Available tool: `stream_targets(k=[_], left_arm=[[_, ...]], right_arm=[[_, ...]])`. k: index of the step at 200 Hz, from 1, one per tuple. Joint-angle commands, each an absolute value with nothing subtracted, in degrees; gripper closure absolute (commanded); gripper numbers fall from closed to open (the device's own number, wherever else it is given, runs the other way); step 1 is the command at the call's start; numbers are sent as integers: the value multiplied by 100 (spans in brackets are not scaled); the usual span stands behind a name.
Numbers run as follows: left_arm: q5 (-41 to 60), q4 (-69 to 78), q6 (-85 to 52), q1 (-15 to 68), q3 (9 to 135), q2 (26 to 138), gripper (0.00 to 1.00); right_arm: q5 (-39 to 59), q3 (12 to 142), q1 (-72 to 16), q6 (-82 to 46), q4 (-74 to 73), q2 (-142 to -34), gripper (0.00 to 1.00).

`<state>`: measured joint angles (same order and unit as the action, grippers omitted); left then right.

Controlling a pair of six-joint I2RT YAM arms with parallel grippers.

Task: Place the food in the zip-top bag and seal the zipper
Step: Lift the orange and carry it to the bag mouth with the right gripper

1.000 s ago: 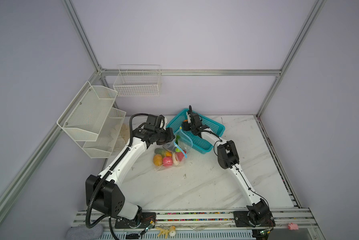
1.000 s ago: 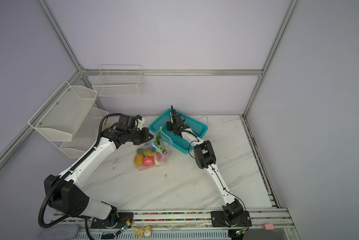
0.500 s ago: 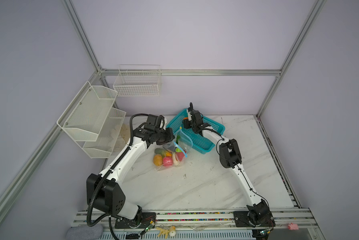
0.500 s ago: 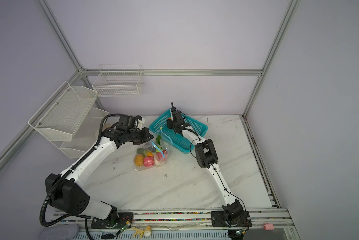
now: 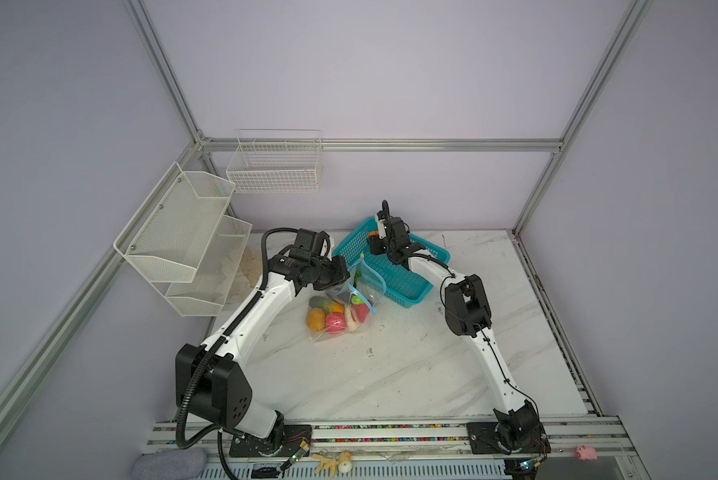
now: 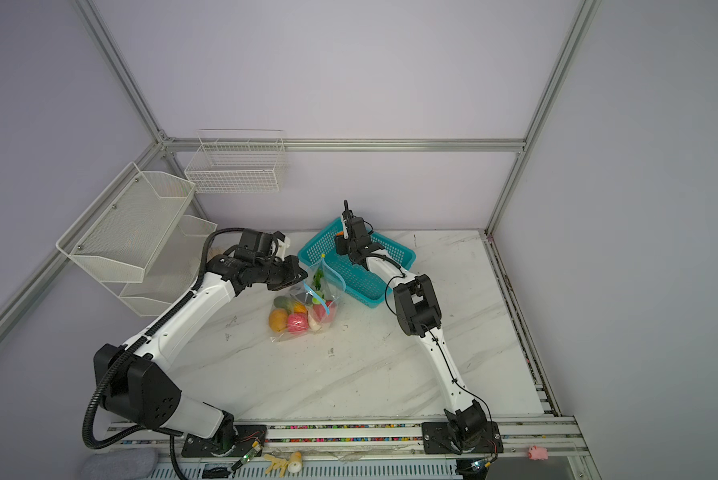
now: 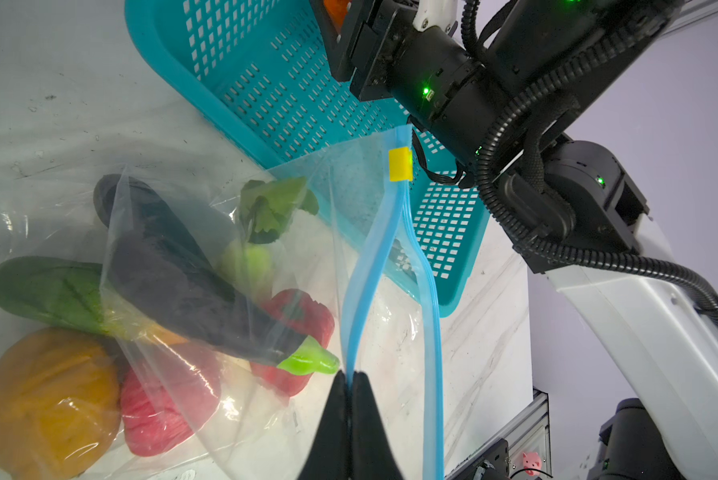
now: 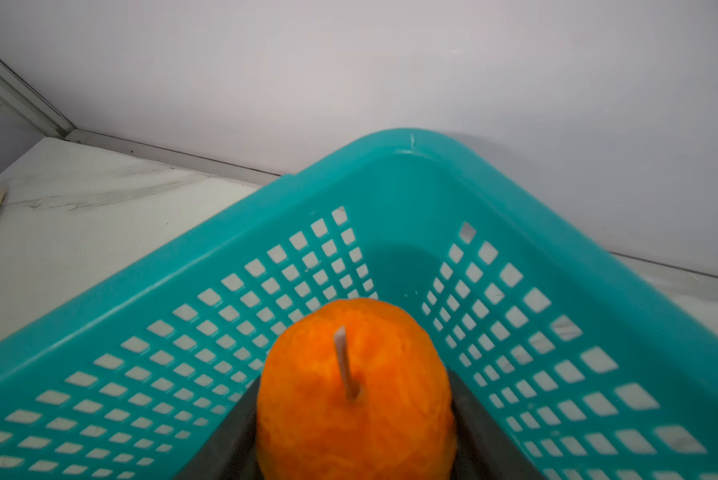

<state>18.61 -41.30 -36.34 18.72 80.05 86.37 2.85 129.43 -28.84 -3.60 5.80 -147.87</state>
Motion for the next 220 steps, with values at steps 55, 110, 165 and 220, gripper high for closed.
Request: stream_targets(k=[55, 110, 165, 220], left_arm=[[1951, -3881, -3569, 1824, 8256, 8574, 100], [2107, -3788, -3545, 1822, 8257, 8574, 100], [2257, -3664, -3570, 1828, 8330, 8674, 100], [2303, -3611, -3578, 1832, 8403, 8746, 100]], right_arm=[[189, 11600, -2834, -149, 551, -13001, 40], [312, 10656, -2834, -329, 916, -11793, 40], [826, 9857, -2842, -591, 1452, -10666, 40], [1577, 9348, -2953, -737, 1855, -10037, 39]])
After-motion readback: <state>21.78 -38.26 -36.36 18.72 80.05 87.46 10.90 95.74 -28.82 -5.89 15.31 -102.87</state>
